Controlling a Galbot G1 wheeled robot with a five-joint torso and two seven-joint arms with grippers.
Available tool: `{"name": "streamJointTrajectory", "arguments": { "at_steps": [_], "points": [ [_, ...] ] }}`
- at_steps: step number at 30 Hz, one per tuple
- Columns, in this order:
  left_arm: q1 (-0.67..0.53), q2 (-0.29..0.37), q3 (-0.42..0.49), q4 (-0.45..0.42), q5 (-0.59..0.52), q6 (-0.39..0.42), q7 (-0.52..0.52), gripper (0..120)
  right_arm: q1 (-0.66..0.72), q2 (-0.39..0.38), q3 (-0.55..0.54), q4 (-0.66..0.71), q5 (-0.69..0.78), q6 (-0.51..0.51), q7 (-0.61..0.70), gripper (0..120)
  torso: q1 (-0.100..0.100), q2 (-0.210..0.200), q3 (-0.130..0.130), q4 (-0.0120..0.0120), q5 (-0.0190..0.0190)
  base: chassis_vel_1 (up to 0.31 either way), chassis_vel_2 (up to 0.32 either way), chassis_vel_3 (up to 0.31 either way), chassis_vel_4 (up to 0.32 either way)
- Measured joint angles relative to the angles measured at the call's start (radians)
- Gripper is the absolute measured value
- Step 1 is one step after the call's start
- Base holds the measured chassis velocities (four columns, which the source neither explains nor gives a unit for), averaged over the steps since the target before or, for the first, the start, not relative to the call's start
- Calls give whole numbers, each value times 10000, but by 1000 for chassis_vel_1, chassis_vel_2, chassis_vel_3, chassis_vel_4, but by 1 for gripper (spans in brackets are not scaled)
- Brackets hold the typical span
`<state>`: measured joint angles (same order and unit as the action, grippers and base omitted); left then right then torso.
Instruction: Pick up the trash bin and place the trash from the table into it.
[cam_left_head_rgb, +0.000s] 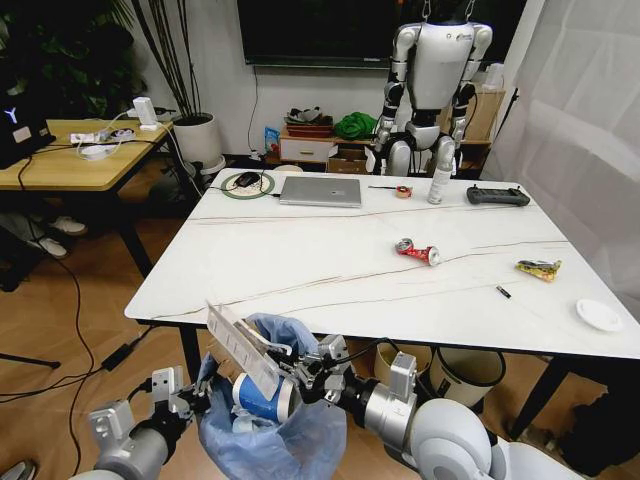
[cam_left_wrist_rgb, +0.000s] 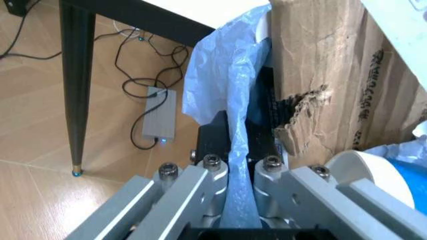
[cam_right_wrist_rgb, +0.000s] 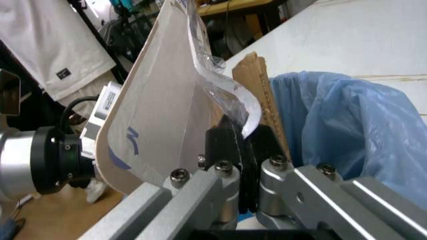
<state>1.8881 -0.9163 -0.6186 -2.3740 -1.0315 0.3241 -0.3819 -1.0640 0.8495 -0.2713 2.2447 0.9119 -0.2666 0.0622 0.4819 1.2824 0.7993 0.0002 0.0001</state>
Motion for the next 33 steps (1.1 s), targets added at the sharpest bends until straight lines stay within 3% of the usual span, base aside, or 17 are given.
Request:
{"name": "streamJointTrajectory", "arguments": {
  "at_steps": [14, 33],
  "points": [
    [35, 16, -35, 8, 9, 0, 0, 0, 23, -188, 499, 621, 203, 21, 51, 0, 0, 0, 0, 1, -1, 0, 0, 0, 0],
    [-21, -72, -179, -14, -118, 7, -57, 0, -243, 139, -531, 60, -544, 91, -14, 0, 0, 0, 0, 0, -1, 0, 0, 0, 0]
  ]
}}
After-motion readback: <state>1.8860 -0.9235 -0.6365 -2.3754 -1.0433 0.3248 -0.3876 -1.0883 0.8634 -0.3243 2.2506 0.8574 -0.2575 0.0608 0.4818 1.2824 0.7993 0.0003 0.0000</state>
